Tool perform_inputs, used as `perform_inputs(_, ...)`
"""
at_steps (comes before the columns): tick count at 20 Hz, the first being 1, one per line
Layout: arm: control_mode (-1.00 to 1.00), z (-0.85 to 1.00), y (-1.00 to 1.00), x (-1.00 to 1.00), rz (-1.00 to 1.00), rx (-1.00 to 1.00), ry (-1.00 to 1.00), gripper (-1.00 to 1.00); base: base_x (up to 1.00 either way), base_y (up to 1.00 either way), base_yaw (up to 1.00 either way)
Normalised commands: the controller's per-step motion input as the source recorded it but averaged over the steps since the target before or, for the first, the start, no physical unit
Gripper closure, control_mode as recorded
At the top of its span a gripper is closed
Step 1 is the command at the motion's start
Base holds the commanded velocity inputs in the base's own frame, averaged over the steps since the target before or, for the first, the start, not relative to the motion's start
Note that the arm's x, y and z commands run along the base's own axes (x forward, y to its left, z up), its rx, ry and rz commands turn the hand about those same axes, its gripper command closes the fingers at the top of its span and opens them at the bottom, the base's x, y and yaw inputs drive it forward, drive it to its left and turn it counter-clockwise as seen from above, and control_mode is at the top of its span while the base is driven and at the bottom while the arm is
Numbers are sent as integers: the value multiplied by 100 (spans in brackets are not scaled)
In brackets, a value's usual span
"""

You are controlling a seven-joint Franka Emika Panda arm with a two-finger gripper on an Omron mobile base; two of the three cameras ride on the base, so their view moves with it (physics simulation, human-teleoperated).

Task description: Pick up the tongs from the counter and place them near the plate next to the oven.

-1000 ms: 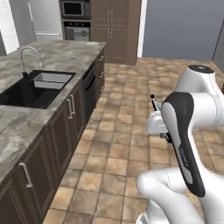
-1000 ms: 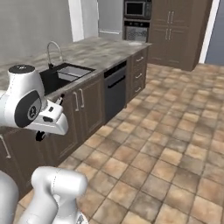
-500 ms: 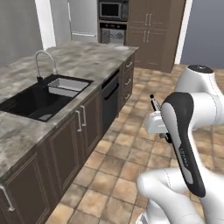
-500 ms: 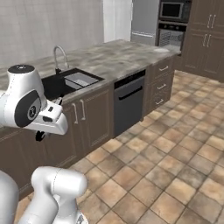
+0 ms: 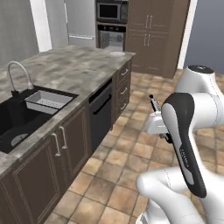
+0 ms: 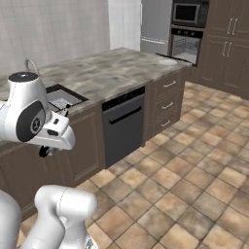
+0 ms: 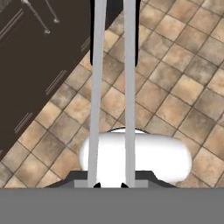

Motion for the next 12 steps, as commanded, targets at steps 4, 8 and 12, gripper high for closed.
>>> perform_inputs(4,100,0,0,0,0,0,0,100,100,-100,-7)
perform_inputs(8,100,0,0,0,0,0,0,100,100,-100,-11)
perform_inputs(12,100,0,0,0,0,0,0,100,100,-100,2)
